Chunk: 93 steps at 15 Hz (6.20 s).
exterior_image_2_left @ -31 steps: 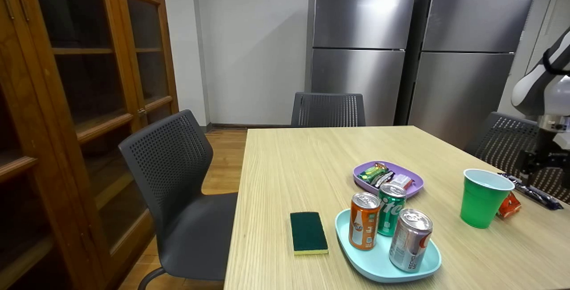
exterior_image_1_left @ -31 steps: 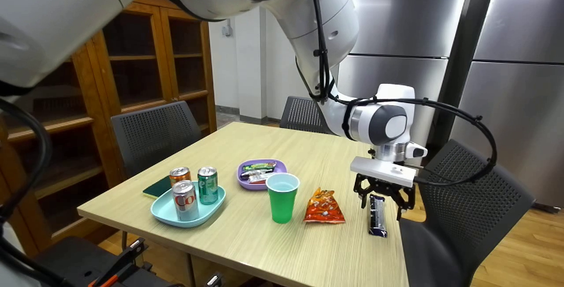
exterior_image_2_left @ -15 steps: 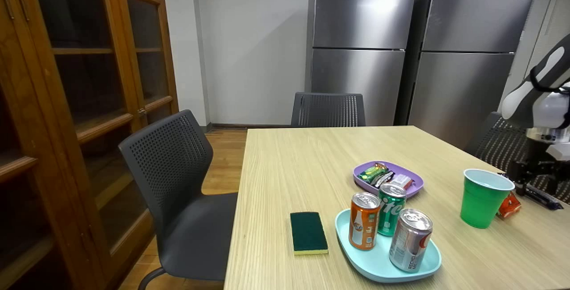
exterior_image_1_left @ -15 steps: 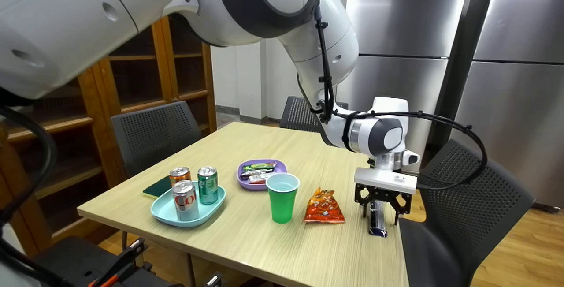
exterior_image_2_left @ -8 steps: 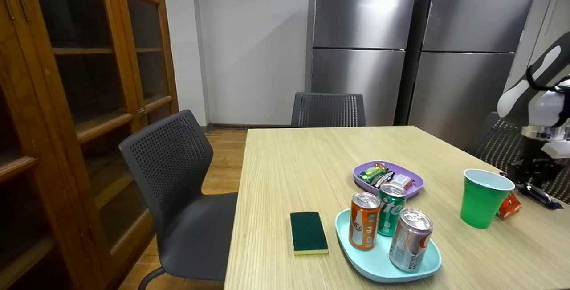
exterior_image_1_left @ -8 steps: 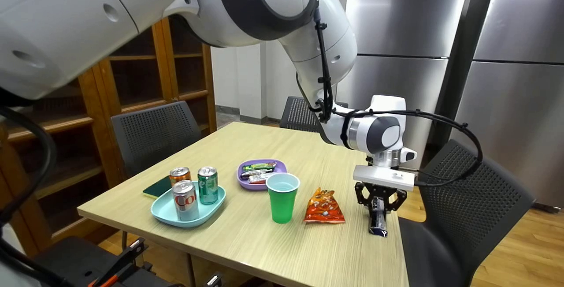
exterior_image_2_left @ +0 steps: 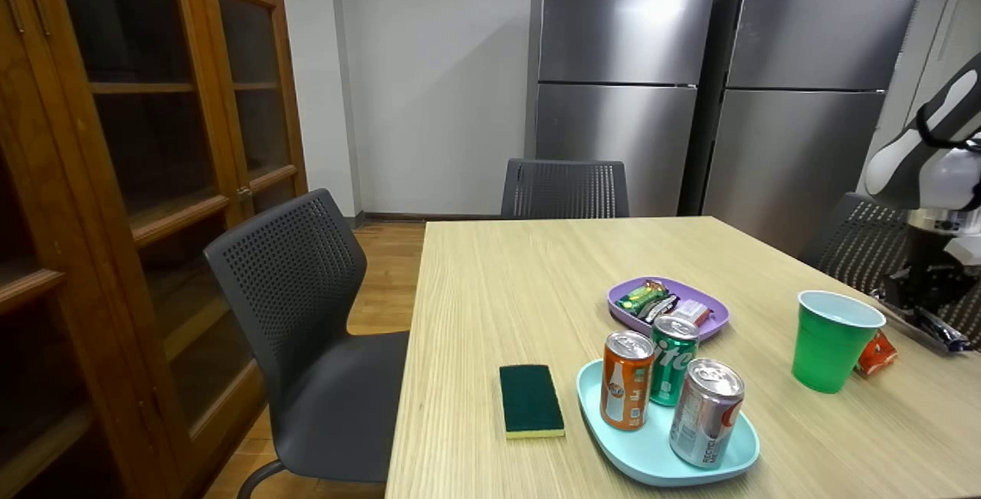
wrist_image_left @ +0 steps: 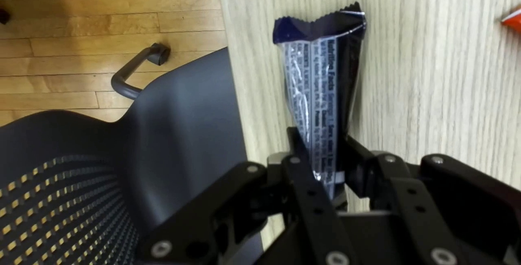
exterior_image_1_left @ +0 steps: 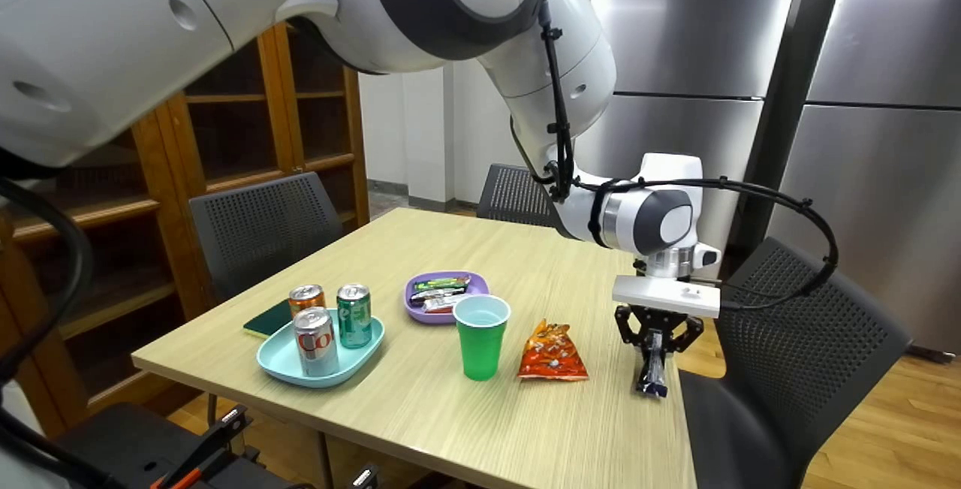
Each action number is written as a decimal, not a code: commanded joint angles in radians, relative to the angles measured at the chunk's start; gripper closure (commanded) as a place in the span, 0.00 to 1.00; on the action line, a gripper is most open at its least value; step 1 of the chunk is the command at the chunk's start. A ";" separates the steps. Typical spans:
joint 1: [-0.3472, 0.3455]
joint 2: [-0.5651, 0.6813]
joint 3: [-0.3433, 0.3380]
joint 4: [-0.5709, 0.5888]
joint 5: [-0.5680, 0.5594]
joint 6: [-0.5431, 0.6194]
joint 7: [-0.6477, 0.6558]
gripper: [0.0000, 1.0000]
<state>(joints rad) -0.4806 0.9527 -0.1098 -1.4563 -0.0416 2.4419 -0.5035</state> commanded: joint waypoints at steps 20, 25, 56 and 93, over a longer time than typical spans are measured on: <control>0.137 -0.365 0.163 -0.348 0.049 -0.038 -0.096 0.94; 0.199 -0.338 0.181 -0.333 0.042 -0.060 -0.110 0.94; 0.356 -0.154 0.203 -0.169 -0.068 -0.092 -0.168 0.49; 0.336 -0.838 0.034 -0.919 -0.048 0.000 0.229 0.00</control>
<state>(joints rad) -0.1567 0.1142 -0.0633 -2.3770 -0.0915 2.4443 -0.2725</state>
